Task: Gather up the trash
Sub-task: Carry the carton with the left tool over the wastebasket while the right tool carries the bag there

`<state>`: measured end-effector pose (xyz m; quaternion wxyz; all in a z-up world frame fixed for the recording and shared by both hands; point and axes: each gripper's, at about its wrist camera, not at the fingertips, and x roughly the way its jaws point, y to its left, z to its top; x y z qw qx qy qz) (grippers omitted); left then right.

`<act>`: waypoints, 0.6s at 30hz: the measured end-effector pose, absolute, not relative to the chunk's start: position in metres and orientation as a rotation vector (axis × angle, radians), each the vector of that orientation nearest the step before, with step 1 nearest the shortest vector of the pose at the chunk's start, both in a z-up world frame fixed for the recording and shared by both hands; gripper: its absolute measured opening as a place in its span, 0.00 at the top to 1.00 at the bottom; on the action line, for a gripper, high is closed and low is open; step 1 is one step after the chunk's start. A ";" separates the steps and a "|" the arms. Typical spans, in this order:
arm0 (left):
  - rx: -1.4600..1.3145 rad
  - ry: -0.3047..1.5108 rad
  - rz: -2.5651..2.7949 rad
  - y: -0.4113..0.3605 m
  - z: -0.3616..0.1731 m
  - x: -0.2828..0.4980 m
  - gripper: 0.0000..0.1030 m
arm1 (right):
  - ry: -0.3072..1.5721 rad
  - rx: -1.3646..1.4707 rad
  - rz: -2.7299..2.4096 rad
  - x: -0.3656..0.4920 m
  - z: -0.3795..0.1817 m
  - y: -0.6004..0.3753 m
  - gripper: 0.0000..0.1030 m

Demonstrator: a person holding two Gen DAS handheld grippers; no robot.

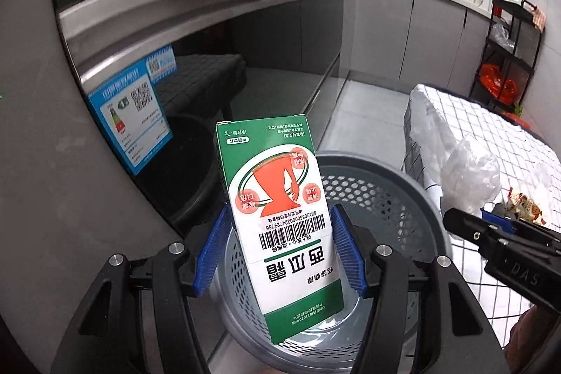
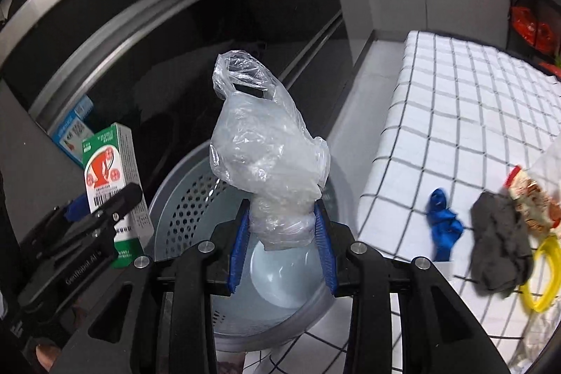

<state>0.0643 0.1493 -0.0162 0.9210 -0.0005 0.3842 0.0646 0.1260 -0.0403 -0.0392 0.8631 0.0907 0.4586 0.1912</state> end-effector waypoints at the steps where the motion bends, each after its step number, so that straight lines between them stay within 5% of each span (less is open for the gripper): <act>1: -0.005 0.804 0.131 0.153 -0.019 0.066 0.44 | 0.968 0.181 0.405 0.127 -0.041 -0.038 0.67; 18: -0.056 0.920 0.114 0.159 -0.045 0.092 0.44 | 1.046 0.097 0.466 0.131 -0.062 -0.001 0.66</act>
